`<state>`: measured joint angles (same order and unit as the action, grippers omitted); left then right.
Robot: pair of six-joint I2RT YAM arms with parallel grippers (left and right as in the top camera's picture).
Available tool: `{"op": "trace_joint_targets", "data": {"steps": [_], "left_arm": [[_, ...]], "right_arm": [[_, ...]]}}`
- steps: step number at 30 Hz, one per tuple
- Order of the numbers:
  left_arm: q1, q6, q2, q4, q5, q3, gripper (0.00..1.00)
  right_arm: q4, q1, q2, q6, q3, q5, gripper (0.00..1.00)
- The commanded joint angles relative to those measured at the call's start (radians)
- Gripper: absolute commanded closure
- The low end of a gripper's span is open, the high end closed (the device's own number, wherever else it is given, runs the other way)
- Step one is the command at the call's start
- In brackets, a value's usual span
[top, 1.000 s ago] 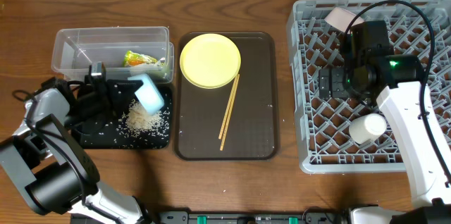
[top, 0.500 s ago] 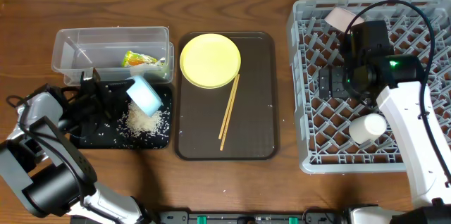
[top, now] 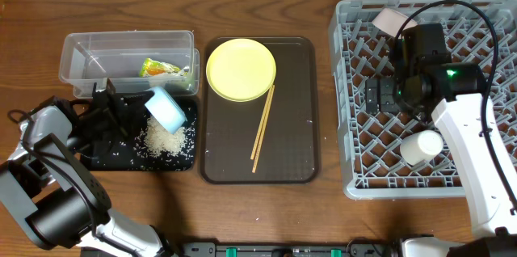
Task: Sort waste into correct bins and load items into the dishwasher rack
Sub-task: 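Tip the blue bowl over the black tray to dump rice scraps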
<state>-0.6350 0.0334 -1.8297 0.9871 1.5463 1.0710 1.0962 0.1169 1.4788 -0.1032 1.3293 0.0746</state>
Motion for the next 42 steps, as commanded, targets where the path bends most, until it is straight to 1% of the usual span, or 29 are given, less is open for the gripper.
{"op": "trace_joint_targets", "data": {"steps": [1, 4, 6, 8, 10, 12, 14, 16, 17, 18, 19, 21, 23, 24, 25, 26, 27, 30, 32, 35, 39, 42], "left_arm": [[-0.006, -0.015, 0.000, -0.009, -0.005, -0.005, 0.94], [-0.006, -0.013, 0.000, -0.040, -0.118, -0.005, 0.94], [-0.006, -0.013, 0.000, -0.043, -0.143, -0.005, 0.94], [-0.006, -0.014, 0.000, -0.043, -0.105, -0.005, 0.94], [-0.005, -0.089, 0.001, -0.032, 0.027, -0.004, 0.94], [-0.003, -0.114, 0.004, -0.040, 0.025, -0.001, 0.94], [-0.005, -0.110, 0.004, -0.078, -0.023, -0.001, 0.94], [-0.005, -0.040, 0.004, -0.087, -0.087, -0.001, 0.94], [-0.004, -0.034, 0.004, -0.080, -0.058, -0.001, 0.94], [-0.002, -0.075, 0.005, -0.077, 0.000, -0.001, 0.94], [-0.002, -0.111, 0.007, -0.066, 0.026, 0.000, 0.94], [-0.006, -0.119, 0.008, -0.082, -0.002, 0.000, 0.94], [-0.013, -0.078, 0.008, -0.084, -0.074, 0.000, 0.94], [-0.013, -0.060, 0.008, -0.074, -0.071, 0.000, 0.94], [-0.013, -0.077, 0.008, -0.060, -0.034, 0.000, 0.94], [-0.009, -0.142, 0.009, -0.044, 0.028, 0.000, 0.94], [-0.009, -0.158, 0.010, -0.038, 0.027, 0.001, 0.94], [-0.012, -0.149, 0.010, -0.045, -0.036, 0.001, 0.94], [-0.010, -0.136, 0.012, -0.017, -0.043, 0.001, 0.94], [0.010, -0.214, 0.033, 0.031, -0.055, 0.001, 0.94], [0.058, -0.229, 0.108, 0.044, -0.173, 0.001, 0.94], [0.126, -0.228, 0.188, 0.022, -0.267, 0.003, 0.94]], "right_arm": [[0.000, -0.013, -0.014, -0.012, -0.001, -0.004, 0.01], [0.000, -0.013, -0.014, -0.012, -0.001, -0.004, 0.01], [0.000, -0.013, -0.014, -0.012, -0.001, -0.004, 0.01], [0.000, -0.013, -0.014, -0.012, -0.001, -0.004, 0.01], [0.000, -0.013, -0.014, -0.012, -0.001, -0.004, 0.01], [0.001, -0.013, -0.014, -0.012, -0.001, -0.004, 0.01], [0.000, -0.013, -0.014, -0.012, -0.001, -0.004, 0.01], [0.000, -0.013, -0.014, -0.012, -0.001, -0.004, 0.01], [0.000, -0.013, -0.014, -0.012, -0.001, -0.004, 0.01], [0.000, -0.013, -0.014, -0.012, -0.001, -0.004, 0.01], [0.000, -0.013, -0.014, -0.012, -0.001, -0.004, 0.01], [0.000, -0.013, -0.014, -0.012, -0.001, -0.004, 0.01], [0.000, -0.013, -0.014, -0.012, -0.001, -0.004, 0.01], [0.000, -0.013, -0.014, -0.012, -0.001, -0.004, 0.01], [0.000, -0.013, -0.014, -0.012, -0.001, -0.004, 0.01], [0.000, -0.013, -0.014, -0.012, -0.001, -0.004, 0.01], [0.000, -0.013, -0.014, -0.012, -0.001, -0.004, 0.01], [0.000, -0.013, -0.014, -0.012, -0.001, -0.004, 0.01], [0.000, -0.013, -0.014, -0.012, -0.001, -0.004, 0.01], [0.000, -0.013, -0.014, -0.012, -0.001, -0.004, 0.01], [-0.002, -0.013, -0.014, -0.012, -0.001, -0.004, 0.01], [-0.004, -0.013, -0.014, -0.012, -0.001, -0.004, 0.01]]}}
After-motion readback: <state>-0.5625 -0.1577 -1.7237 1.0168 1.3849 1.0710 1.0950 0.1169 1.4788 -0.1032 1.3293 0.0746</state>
